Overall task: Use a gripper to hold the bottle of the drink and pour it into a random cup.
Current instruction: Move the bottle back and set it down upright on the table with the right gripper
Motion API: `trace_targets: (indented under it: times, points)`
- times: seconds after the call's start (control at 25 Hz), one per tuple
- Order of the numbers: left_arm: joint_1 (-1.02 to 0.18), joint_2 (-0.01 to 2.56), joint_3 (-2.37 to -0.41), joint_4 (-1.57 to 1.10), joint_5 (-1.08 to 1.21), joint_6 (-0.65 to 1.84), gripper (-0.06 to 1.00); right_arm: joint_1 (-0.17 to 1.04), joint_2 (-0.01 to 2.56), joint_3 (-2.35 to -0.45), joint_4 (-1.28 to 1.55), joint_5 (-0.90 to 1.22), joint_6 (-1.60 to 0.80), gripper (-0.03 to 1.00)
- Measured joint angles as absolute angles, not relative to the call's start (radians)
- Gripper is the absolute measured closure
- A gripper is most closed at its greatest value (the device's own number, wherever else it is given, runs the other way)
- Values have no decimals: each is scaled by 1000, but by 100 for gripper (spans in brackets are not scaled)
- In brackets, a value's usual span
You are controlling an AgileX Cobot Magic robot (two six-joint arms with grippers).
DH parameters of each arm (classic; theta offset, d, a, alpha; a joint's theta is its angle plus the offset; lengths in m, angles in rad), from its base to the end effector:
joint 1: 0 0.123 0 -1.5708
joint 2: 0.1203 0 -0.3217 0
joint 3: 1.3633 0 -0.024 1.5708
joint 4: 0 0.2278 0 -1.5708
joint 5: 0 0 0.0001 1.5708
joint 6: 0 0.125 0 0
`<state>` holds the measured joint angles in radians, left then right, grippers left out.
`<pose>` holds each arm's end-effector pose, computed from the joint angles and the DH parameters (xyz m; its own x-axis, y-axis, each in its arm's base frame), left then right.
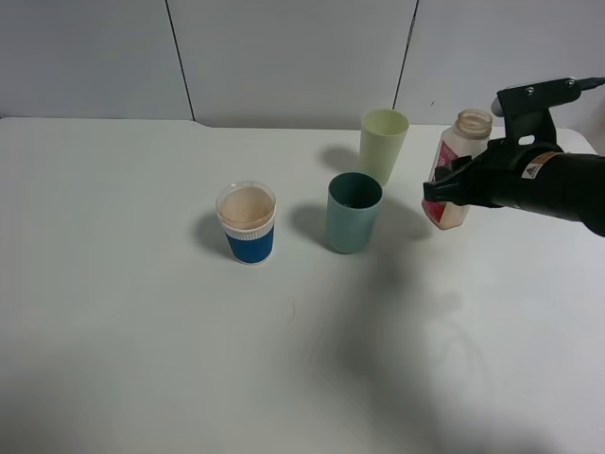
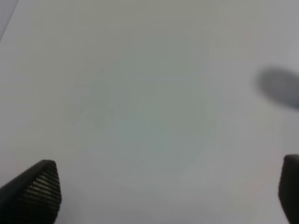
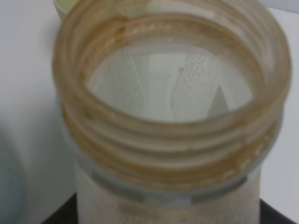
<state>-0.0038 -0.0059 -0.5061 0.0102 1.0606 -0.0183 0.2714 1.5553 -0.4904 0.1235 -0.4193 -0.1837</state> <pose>-0.0331 0.0012 0.2523 -0.4451 -0.0116 -0.8954 -0.0101 0.9999 -0.0080 0.2777 0.0708 0.2009 -0.4954 -0.2112 -0.8426 -0.2625 0.9610 -0.0865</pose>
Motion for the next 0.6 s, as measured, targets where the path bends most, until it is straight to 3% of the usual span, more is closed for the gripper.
trace_targets:
  times: [0.6]
  points:
    - [-4,-6,-506,10,1061,-18,2,271,1713,-492,120,-568,-195,59]
